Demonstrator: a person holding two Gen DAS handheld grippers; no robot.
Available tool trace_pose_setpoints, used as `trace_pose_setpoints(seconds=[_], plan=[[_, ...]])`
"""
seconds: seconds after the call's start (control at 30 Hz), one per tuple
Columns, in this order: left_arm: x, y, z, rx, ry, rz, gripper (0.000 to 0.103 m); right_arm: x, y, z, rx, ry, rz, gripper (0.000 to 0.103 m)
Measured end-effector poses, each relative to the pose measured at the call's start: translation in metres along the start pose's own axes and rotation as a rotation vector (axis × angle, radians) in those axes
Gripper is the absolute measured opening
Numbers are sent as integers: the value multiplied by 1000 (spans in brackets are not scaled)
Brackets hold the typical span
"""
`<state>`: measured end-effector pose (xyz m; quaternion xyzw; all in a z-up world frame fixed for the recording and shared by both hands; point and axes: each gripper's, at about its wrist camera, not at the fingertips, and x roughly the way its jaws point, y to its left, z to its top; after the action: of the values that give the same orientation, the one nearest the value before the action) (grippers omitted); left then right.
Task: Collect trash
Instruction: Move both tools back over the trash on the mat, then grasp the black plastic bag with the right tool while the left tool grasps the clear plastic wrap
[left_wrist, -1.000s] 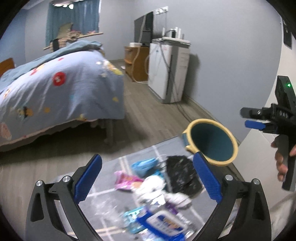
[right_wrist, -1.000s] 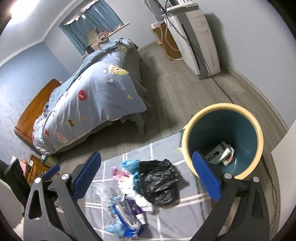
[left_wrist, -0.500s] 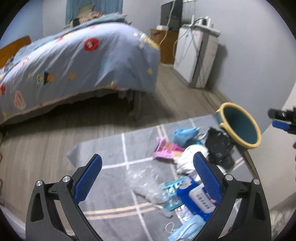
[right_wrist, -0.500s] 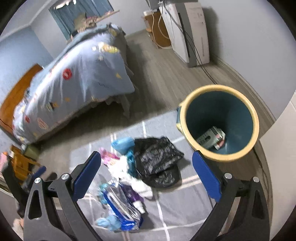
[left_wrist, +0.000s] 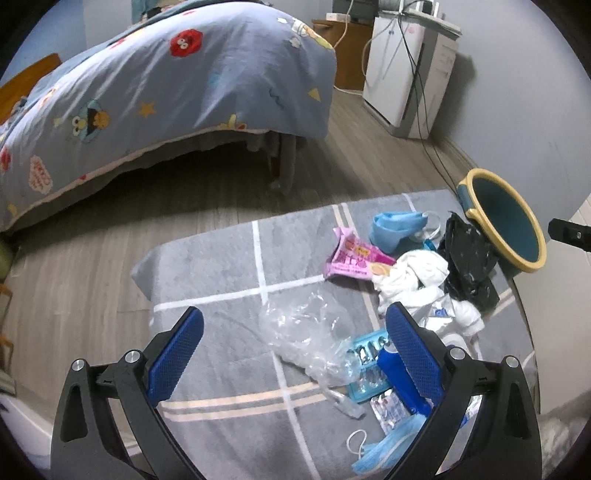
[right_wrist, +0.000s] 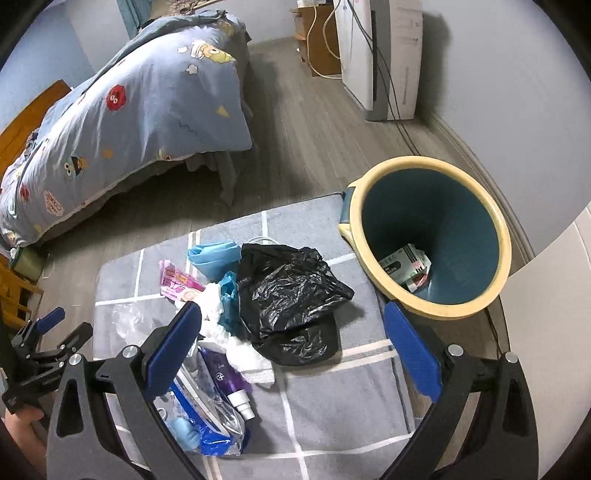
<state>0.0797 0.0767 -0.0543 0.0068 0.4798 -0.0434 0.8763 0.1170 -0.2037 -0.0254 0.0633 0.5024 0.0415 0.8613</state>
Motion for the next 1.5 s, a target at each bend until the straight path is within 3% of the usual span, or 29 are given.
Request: trace_pose_setpoints(seconds=[0.23,0.6,0.9,1.13,1.33,1.5], plan=[[12,-10,-2,6,39,-21,98,19,10,0,-58,36,-17,97],[23,-3,1,-27,51,-27,98,71,-9,20,-5,116,30,97],[51,-2,-4,-29,140,-38,98,101,-8,24,29,184,87,95],[76,-24,-6,50,186,-26,96,121,-14,22,10,243,66,80],[92,-29,-11,86,261,-13,84,141,-7,14,-59,319,48,70],[99,-25,-12,89,309,-17,65,158,-4,7,-81,388,44,44]])
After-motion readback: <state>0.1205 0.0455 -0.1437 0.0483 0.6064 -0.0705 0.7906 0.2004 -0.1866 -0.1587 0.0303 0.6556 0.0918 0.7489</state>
